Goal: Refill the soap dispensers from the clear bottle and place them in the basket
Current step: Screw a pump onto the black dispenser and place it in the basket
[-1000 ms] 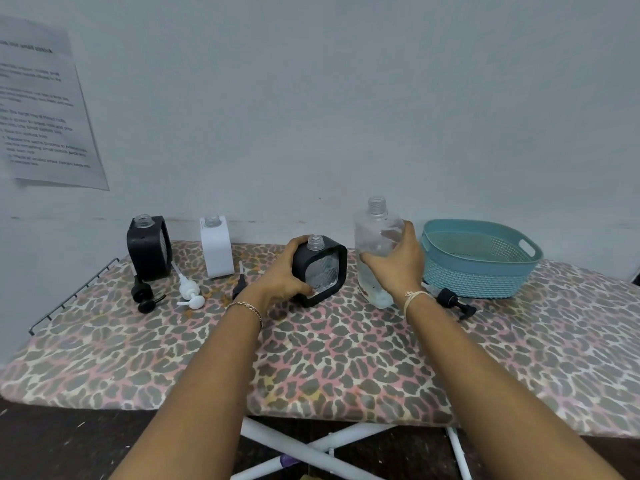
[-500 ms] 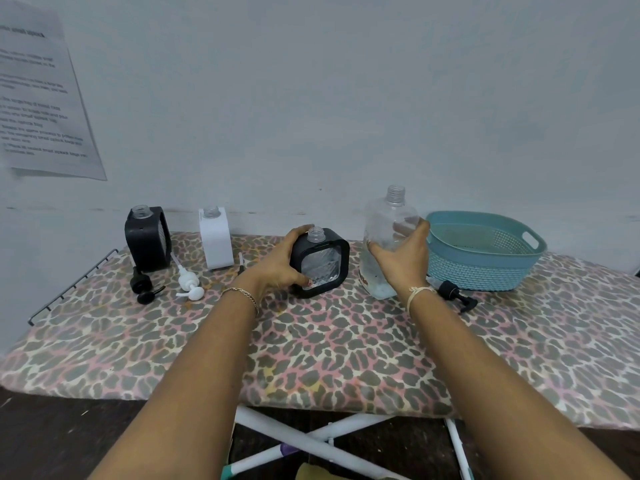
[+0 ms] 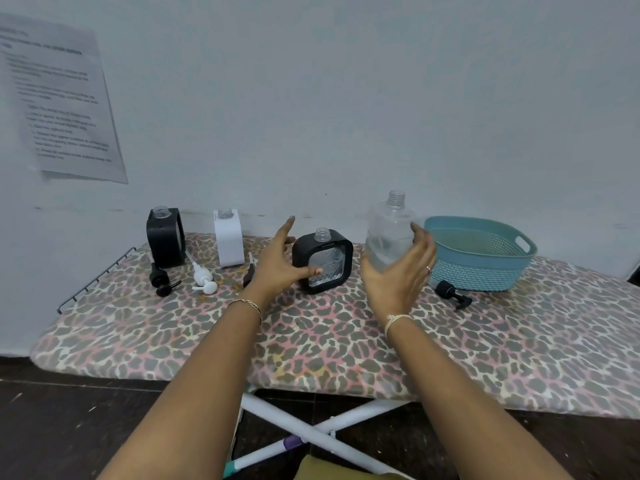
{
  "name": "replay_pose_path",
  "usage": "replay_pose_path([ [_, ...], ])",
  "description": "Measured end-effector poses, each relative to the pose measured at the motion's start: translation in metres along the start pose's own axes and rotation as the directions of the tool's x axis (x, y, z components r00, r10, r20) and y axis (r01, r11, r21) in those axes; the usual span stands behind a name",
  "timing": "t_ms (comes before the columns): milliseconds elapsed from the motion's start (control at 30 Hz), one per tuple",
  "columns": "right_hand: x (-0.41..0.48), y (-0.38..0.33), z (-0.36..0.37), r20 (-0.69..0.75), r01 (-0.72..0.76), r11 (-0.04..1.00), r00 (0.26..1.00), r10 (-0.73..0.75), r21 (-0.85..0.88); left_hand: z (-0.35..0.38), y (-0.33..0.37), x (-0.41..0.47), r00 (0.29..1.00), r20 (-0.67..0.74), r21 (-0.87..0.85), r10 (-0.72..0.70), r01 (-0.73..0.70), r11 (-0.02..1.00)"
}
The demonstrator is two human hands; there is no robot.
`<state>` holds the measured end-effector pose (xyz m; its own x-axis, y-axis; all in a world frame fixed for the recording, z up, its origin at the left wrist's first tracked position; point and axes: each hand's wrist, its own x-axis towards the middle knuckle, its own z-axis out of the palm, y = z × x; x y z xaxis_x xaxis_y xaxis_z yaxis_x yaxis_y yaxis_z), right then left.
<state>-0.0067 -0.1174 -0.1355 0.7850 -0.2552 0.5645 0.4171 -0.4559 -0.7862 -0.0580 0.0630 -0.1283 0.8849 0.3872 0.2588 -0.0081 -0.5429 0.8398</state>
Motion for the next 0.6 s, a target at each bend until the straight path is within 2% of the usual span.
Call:
replay_pose_path([
  [133, -0.024, -0.004, 0.009, 0.127, 0.054, 0.998, 0.991, -0.049, -0.034, -0.019, -0.009, -0.012, 0.973, -0.232, 0.047, -0.01, 0.022, 0.999],
  [267, -0.04, 0.001, 0.023, 0.374, 0.084, 0.99, 0.927, -0.036, -0.113, -0.036, -0.03, -0.021, 0.9, -0.434, 0.156, -0.028, 0.106, 0.982],
  [333, -0.045, 0.004, 0.03, 0.455, 0.061, 0.99, 0.891, 0.005, -0.13, -0.04, -0.04, -0.023, 0.907, -0.414, 0.181, -0.078, 0.166, 0.969],
  [467, -0.055, 0.011, 0.042, 0.547, 0.025, 0.98, 0.833, 0.089, -0.198, -0.039, -0.055, -0.025, 0.957, -0.214, 0.311, -0.195, 0.256, 0.915],
  [600, -0.054, 0.013, 0.051, 0.537, -0.001, 0.97, 0.833, 0.135, -0.241, -0.035, -0.063, -0.024, 0.951, -0.198, 0.351, -0.239, 0.297, 0.888],
])
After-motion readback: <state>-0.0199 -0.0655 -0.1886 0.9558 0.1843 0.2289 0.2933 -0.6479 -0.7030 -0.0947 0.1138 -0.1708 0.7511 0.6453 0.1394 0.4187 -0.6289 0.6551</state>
